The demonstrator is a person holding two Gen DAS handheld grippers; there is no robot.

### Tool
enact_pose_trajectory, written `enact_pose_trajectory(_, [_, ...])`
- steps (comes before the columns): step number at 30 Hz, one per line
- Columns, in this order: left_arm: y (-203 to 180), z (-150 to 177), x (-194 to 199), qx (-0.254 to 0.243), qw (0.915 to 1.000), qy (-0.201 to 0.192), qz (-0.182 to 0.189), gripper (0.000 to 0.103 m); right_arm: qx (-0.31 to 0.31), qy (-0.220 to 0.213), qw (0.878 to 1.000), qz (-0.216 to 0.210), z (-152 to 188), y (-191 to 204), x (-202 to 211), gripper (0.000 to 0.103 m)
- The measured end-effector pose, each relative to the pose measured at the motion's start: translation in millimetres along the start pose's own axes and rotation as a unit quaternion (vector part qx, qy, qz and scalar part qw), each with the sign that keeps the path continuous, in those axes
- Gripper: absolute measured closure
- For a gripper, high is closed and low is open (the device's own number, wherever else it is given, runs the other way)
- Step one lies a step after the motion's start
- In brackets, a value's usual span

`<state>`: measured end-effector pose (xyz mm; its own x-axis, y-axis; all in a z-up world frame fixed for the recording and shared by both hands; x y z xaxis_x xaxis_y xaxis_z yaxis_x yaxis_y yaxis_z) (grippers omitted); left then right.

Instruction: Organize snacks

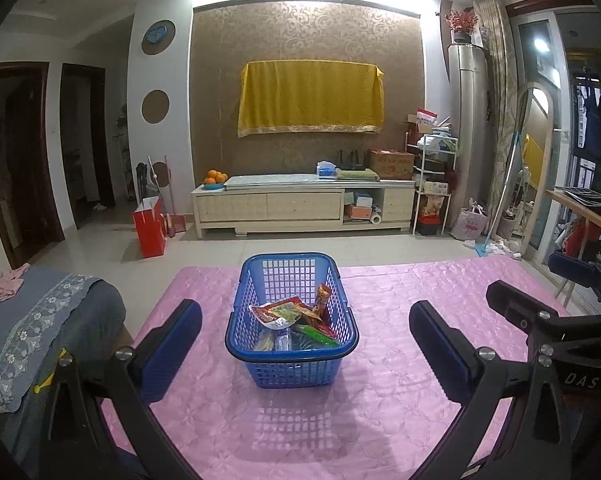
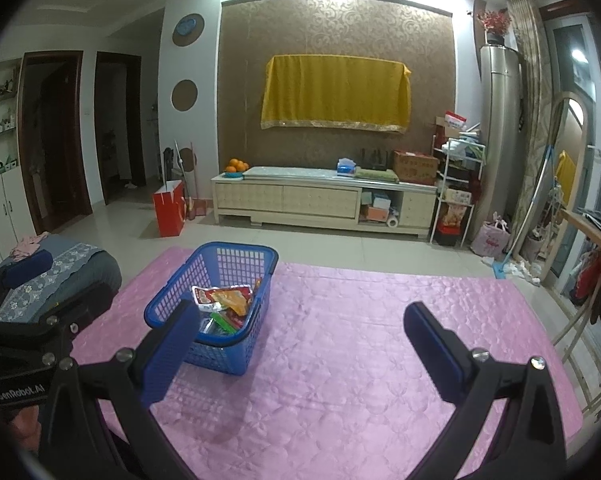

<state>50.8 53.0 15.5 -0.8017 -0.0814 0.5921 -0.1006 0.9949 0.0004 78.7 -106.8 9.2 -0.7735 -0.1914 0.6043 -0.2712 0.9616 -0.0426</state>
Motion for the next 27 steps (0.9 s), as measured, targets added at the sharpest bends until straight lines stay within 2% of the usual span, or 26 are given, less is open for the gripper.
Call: enact_pose_trajectory(27, [-0.8,2.4,2.2,0.001,1.0000,0.009,0.003,0.000,-0.006,0.002,1.000,-0.007,2.5,2.2,3.8,0.000])
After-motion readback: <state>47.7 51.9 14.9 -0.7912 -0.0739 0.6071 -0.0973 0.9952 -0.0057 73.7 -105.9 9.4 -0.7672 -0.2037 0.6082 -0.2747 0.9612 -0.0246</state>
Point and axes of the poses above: each gripper's, at about its wrist camera, not at the fingertips, and x roughly against the way its jaws point, y to its left, z to its underside, the point moved 10 cm from there along -x, roughly the way its jaws point, and after that the axes turned 13 degrees about y, right-handed, at the moved point
